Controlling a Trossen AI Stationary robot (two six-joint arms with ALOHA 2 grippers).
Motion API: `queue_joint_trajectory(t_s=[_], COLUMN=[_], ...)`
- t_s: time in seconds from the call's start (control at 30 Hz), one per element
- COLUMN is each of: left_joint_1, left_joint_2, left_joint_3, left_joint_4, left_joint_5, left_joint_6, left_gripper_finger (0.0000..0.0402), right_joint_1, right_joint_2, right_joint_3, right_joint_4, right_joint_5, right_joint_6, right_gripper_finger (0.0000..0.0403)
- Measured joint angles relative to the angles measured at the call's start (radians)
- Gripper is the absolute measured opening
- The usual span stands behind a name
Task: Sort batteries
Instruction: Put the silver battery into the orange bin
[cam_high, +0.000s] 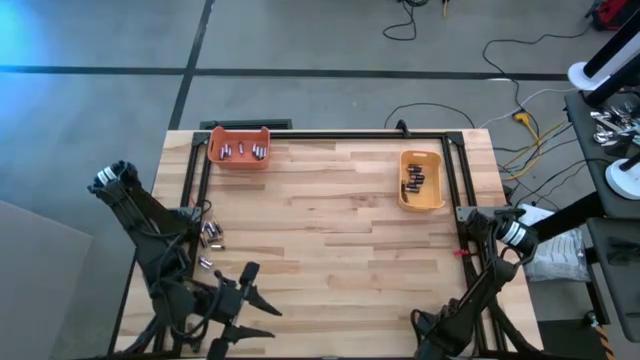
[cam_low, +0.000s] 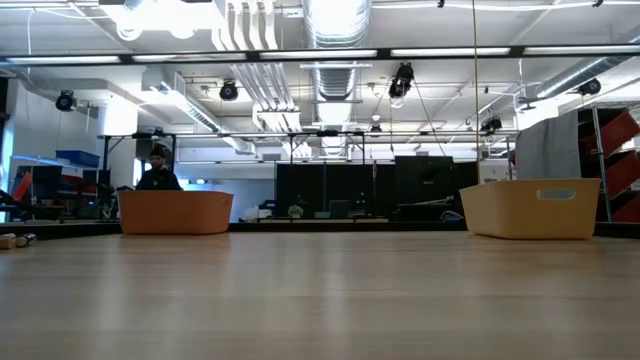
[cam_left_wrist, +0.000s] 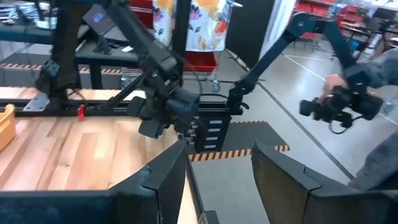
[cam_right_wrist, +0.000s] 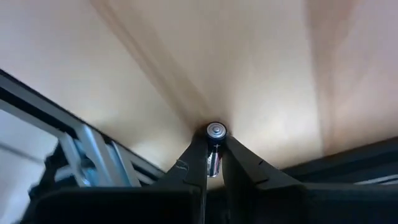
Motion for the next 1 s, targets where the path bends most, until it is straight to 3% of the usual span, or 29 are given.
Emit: queue_joint_trajectory(t_s=[0.2,0.33,0.5,0.77,1.0], left_joint_1=[0.021,0.040,0.051,0.050,0.050], left_joint_2=[-0.048,-0.077,-0.104,-0.110,-0.105], left_joint_3=[-0.134,-0.261,-0.436,-0.639,-0.676], left_joint_4=[0.087,0.229,0.556,1.119,1.207], left_joint_5=[-0.028,-0.028,-0.027,-0.027,-0.026], left_joint_6=[-0.052,-0.081,-0.092,0.039,0.047], left_gripper_finger=[0.0164,0.0164,0.0164,0.0164,0.0164], right_joint_1=[-0.010,-0.031,-0.073,-0.149,-0.225], right_joint_2=[-0.042,-0.096,-0.172,-0.297,-0.353], right_joint_3=[0.068,0.104,0.143,0.191,0.231], right_joint_4=[-0.049,-0.056,-0.061,-0.055,0.049], right_joint_5=[0.209,0.353,0.529,0.810,0.955], right_joint_6=[0.035,0.071,0.066,-0.031,-0.206], right_gripper_finger=[0.0024,0.0024,0.0024,0.0024,0.0024])
